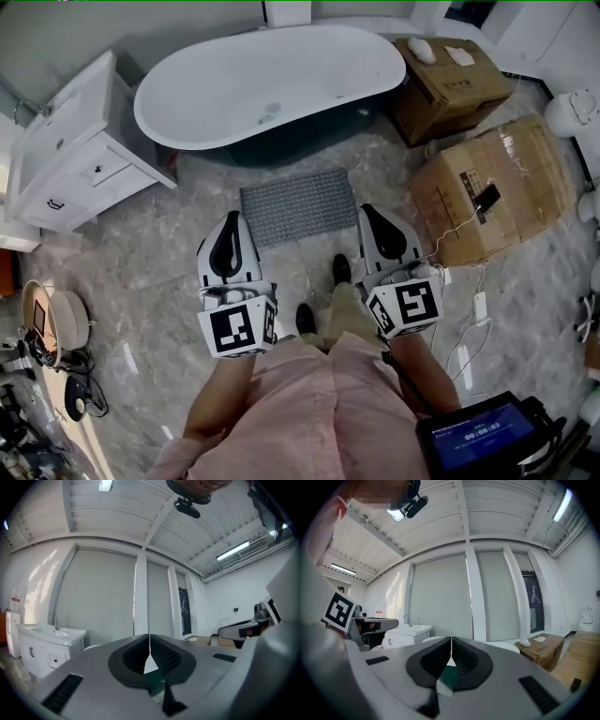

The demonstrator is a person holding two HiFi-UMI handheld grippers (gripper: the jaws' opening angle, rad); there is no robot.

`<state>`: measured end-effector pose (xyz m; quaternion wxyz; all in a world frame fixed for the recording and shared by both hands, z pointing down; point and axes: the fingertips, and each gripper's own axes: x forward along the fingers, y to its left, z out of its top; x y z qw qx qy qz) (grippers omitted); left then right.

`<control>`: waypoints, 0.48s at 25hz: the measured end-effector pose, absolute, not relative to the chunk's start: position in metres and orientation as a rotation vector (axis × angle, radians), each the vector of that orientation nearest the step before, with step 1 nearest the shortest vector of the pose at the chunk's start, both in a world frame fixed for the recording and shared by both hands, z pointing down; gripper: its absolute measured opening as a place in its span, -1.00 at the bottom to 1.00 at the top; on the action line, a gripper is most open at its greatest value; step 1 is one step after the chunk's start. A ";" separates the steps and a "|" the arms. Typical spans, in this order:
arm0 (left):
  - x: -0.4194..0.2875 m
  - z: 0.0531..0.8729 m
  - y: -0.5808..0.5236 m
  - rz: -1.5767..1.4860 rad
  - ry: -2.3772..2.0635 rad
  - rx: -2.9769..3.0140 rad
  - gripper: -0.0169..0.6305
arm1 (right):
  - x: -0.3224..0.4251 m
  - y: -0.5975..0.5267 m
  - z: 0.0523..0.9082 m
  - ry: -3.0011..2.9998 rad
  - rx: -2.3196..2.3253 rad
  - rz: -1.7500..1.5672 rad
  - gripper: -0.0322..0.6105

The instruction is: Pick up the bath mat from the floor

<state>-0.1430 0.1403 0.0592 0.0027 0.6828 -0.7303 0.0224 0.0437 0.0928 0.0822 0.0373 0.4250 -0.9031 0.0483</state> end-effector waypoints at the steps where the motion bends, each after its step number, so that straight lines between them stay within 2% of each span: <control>1: -0.142 0.061 0.134 0.083 -2.294 2.133 -0.86 | 0.045 0.086 0.086 -2.771 1.293 0.152 -0.84; 12: -0.110 0.085 0.043 0.287 -2.294 2.075 -0.86 | 0.086 -0.027 0.120 -2.768 1.283 0.295 -0.84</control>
